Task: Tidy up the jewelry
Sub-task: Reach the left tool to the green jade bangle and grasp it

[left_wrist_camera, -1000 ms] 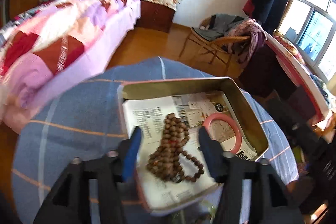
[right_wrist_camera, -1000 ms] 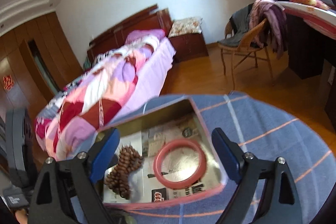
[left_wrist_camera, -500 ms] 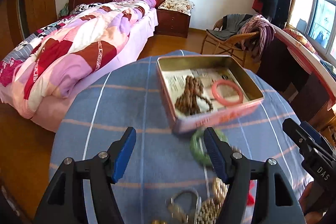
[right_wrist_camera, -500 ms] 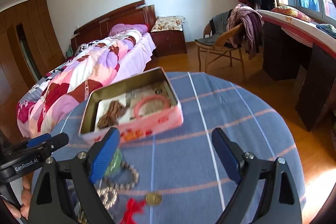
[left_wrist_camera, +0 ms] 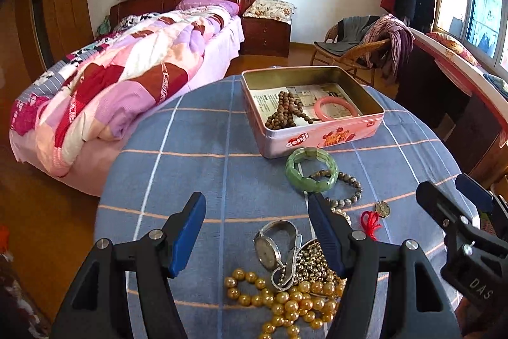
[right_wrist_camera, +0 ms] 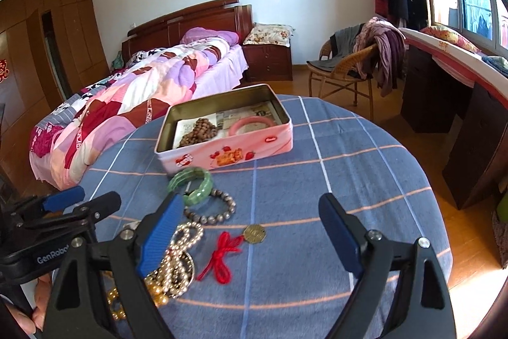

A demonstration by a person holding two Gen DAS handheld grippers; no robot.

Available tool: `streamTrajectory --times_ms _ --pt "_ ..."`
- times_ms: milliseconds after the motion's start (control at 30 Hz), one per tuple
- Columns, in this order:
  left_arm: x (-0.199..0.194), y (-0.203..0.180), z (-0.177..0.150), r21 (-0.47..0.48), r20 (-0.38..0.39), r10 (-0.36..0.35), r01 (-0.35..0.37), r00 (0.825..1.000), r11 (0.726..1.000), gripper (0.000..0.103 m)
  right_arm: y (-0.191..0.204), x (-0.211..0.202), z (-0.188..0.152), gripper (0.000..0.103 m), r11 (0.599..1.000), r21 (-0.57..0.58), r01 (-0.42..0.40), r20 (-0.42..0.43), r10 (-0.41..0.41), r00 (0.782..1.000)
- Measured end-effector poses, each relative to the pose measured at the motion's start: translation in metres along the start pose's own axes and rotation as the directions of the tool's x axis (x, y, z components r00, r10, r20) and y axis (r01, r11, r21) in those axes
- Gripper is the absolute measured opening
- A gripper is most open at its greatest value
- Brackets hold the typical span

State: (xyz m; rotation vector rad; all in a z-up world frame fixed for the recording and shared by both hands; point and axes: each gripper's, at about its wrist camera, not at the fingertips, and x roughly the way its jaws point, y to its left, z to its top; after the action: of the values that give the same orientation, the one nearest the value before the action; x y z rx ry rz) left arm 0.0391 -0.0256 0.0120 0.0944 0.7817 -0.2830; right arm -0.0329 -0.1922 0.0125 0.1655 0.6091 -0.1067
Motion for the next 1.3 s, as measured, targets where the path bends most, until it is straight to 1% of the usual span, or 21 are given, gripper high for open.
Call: streamTrajectory --times_ms 300,567,767,1000,1133,1300 --pt "-0.01 0.001 -0.005 0.0 0.019 0.01 -0.01 1.0 1.0 0.067 0.011 -0.011 -0.003 0.087 1.0 -0.017 -0.007 0.02 0.007 1.0" --pt "-0.007 0.002 -0.005 -0.001 0.015 0.015 -0.015 1.0 1.0 0.067 0.013 -0.014 -0.003 0.086 1.0 -0.019 -0.005 0.028 0.006 1.0" --pt "-0.002 0.0 -0.005 0.001 0.004 0.01 -0.01 1.0 1.0 0.067 0.012 -0.013 -0.005 0.082 1.0 -0.019 -0.012 0.018 0.012 1.0" --pt "0.011 0.0 -0.007 -0.005 -0.026 0.01 -0.01 1.0 1.0 0.067 0.007 -0.007 -0.008 0.081 1.0 -0.008 -0.005 0.009 0.005 1.0" --pt "0.016 0.002 -0.008 -0.014 -0.04 -0.006 0.006 0.999 1.0 0.067 0.003 -0.004 -0.007 0.081 1.0 0.003 -0.004 0.001 0.004 1.0" --pt "0.022 0.009 -0.008 -0.059 -0.059 -0.072 0.069 0.996 0.996 0.067 -0.003 -0.001 -0.003 0.081 1.0 -0.005 0.03 0.011 -0.03 0.999"
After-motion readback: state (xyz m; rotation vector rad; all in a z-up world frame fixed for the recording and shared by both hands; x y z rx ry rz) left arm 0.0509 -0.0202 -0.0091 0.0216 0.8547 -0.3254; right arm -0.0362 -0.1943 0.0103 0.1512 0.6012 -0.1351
